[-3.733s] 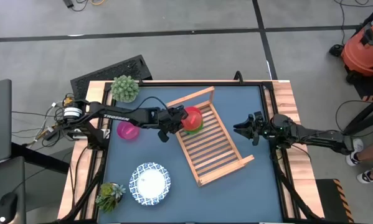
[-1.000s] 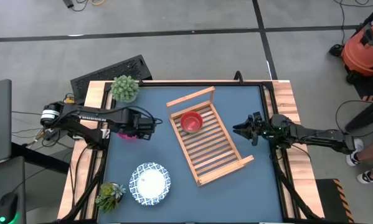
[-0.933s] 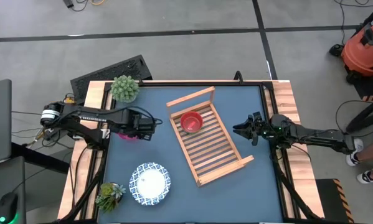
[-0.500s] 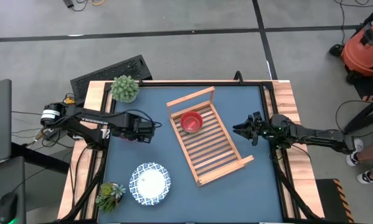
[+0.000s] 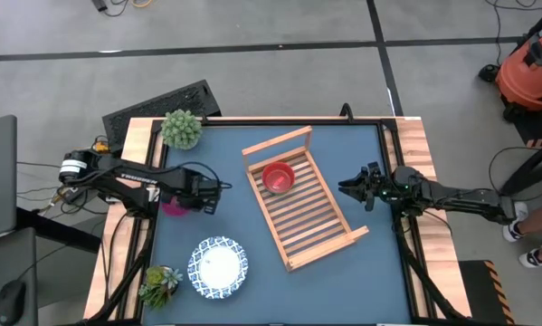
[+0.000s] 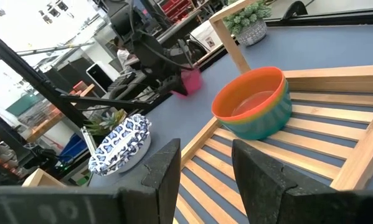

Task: Place and stack bowls onto a shelf
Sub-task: Stack the pink bowl on top of the orange bowl

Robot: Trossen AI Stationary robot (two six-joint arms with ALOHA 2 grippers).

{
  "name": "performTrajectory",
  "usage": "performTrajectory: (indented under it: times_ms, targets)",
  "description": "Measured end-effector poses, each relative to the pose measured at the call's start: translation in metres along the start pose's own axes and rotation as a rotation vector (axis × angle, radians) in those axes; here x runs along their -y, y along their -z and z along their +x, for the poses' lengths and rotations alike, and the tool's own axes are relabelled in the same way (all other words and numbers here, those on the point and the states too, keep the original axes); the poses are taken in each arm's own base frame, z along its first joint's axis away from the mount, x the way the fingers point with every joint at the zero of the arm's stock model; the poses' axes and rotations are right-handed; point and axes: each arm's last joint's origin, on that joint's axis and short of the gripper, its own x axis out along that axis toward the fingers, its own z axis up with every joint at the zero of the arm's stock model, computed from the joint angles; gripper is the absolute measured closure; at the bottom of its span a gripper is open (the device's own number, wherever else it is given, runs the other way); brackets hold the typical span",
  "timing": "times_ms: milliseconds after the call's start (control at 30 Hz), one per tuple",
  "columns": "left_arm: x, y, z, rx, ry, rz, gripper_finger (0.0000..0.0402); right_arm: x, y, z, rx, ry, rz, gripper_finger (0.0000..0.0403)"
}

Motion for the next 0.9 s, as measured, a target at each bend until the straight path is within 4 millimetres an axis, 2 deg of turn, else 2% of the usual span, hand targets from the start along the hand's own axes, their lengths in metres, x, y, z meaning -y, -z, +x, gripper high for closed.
performTrajectory:
  times_ms: [67,233,400,533,700,800,900]
  targets:
    - [0.003,-0.001,-0.002,0.003,0.017,0.013,0.0393,0.0,0.0,0.0,0.0,0.0,0.0,0.0232]
    - [0.008,-0.002,-0.009,0.001,0.044,0.03,0.0401,0.0,0.0,0.0,0.002,0.003,0.0,0.0232]
    - [0.024,-0.007,-0.03,0.023,0.128,0.088,0.0401,0.0,0.0,0.0,0.001,0.003,0.0,0.0232]
    - [0.042,-0.011,-0.063,0.072,0.238,0.181,0.0401,0.0,0.0,0.0,0.002,0.003,0.0,0.0232]
    - [0.065,-0.015,-0.118,0.199,0.407,0.359,0.0401,0.0,0.0,0.0,0.002,0.003,0.0,0.0232]
    - [0.074,-0.017,-0.147,0.29,0.49,0.452,0.0401,0.0,0.0,0.0,0.006,0.01,-0.001,0.0232]
    - [0.079,-0.018,-0.168,0.381,0.551,0.563,0.0401,0.001,0.0,0.0,0.01,0.015,-0.002,0.0232]
